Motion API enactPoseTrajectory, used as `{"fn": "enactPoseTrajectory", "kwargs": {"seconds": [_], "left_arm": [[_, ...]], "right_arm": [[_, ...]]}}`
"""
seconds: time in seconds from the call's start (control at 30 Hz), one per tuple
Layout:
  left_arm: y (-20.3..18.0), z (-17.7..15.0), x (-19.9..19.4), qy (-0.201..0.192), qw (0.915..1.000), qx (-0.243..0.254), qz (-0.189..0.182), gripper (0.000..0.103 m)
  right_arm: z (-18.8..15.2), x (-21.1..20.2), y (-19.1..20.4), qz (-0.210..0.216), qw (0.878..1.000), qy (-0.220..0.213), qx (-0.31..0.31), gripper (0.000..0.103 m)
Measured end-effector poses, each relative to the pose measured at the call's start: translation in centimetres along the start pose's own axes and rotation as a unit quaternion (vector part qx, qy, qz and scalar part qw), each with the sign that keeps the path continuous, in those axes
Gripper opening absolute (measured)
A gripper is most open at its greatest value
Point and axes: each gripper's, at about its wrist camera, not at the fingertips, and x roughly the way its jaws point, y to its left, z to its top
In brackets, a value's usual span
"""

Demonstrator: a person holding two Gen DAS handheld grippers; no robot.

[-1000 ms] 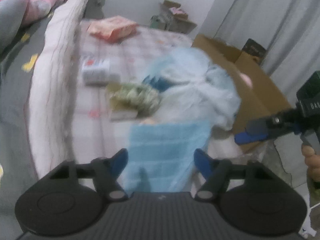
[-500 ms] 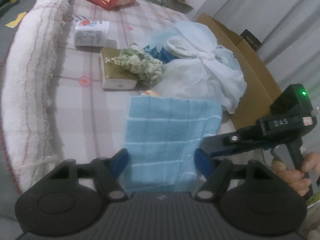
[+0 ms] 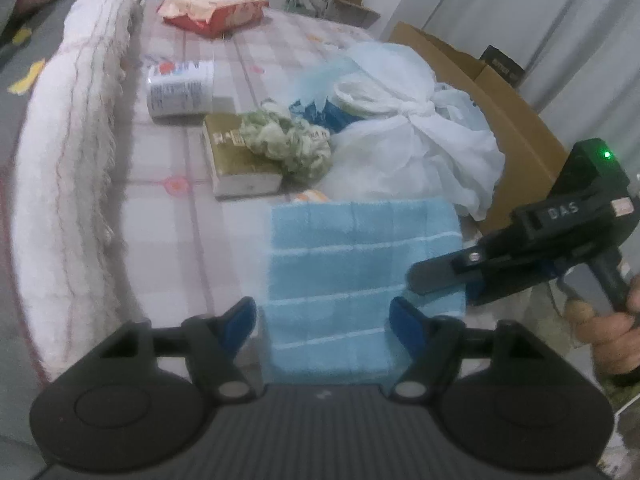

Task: Organize soft objects
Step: 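Close the right gripper on the edge of the blue towel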

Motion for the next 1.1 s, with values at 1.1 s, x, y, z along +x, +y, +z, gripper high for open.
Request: {"fn": "enactPoseTrajectory", "kwargs": {"seconds": [1.1], "left_arm": [[-4.0,-0.6,1.5,0.018,0.9957,0.02,-0.089,0.072]], "right_arm": [[-0.3,0.8,2.0,0.005,1.0,0.015,-0.017,0.064]]}}
